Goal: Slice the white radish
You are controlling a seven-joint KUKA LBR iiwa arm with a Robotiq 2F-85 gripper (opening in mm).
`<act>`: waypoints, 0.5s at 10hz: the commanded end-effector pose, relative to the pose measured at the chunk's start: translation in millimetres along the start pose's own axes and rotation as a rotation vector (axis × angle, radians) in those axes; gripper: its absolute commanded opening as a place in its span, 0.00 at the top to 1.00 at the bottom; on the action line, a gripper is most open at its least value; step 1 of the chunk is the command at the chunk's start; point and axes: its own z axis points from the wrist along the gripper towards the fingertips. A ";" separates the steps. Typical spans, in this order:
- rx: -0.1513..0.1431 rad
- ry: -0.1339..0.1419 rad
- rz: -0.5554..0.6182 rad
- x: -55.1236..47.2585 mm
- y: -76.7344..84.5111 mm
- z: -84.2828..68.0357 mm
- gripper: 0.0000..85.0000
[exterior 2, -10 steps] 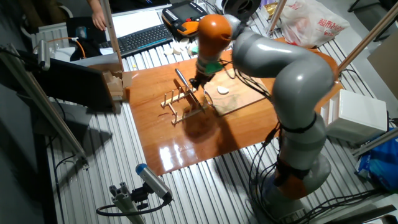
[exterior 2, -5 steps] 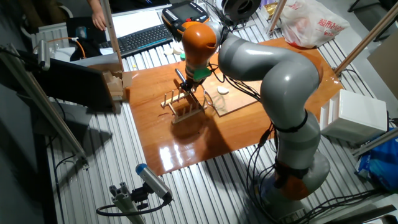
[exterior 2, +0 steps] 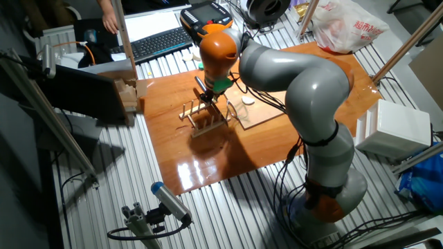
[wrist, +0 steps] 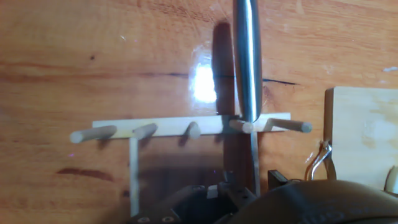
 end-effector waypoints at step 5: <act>0.019 -0.037 -0.016 6.3 -4.6 19.2 0.60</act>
